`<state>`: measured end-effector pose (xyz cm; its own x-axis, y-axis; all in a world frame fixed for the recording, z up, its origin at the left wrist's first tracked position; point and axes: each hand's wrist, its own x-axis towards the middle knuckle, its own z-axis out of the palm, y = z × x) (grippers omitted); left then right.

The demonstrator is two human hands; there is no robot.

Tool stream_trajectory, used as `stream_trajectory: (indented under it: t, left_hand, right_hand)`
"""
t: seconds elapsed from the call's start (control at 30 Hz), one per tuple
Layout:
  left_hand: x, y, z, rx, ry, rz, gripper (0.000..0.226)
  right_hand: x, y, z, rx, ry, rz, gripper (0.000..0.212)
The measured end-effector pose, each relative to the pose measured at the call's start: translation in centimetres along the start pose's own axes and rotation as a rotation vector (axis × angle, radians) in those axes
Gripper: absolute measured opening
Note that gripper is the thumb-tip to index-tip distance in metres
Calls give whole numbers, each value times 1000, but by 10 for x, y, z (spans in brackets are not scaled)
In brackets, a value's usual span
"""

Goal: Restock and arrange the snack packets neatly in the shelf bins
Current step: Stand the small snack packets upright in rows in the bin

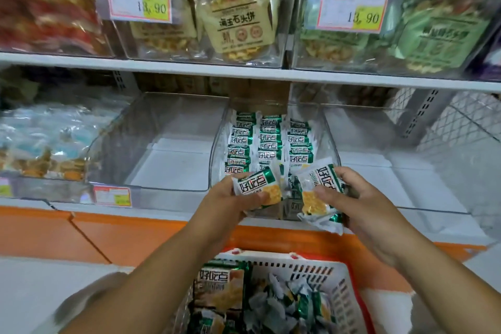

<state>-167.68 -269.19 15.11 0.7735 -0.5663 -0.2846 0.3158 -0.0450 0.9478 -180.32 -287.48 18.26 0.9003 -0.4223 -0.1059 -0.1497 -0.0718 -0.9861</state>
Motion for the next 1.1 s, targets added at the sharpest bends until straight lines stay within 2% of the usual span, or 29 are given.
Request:
stream_trajectory:
  t: [0.07, 0.13, 0.23, 0.37, 0.5, 0.7, 0.8, 0.9, 1.0, 1.1]
  left_hand:
    - [4, -8, 5, -199, -47, -68, 31]
    - [9, -9, 9, -314, -76, -109, 34]
    - [15, -3, 9, -250, -134, -110, 67]
    - [20, 5, 9, -113, -64, -50, 63]
    - [23, 10, 1, -119, 2, 38, 54]
    - [20, 21, -16, -225, 84, 122, 54]
    - [19, 25, -21, -241, 129, 153, 57]
    - [22, 27, -24, -234, 171, 175, 52]
    - [24, 28, -26, -219, 180, 197, 43]
    - [27, 28, -28, -211, 199, 205, 42]
  right_hand:
    - [7, 9, 8, -75, -43, 30, 61]
    - [12, 15, 21, -220, -88, 24, 51]
    - [21, 17, 34, -344, -85, -7, 39]
    - [29, 14, 40, -390, -141, -41, 42]
    - [36, 8, 33, -339, -203, -35, 45]
    - [48, 3, 20, -102, -69, -4, 44]
    - [67, 3, 0, -303, 67, -69, 30]
    - [92, -3, -22, -557, 133, -233, 32]
    - [117, -11, -27, -942, 42, -337, 42]
    - [139, -13, -24, -1270, -117, -297, 44]
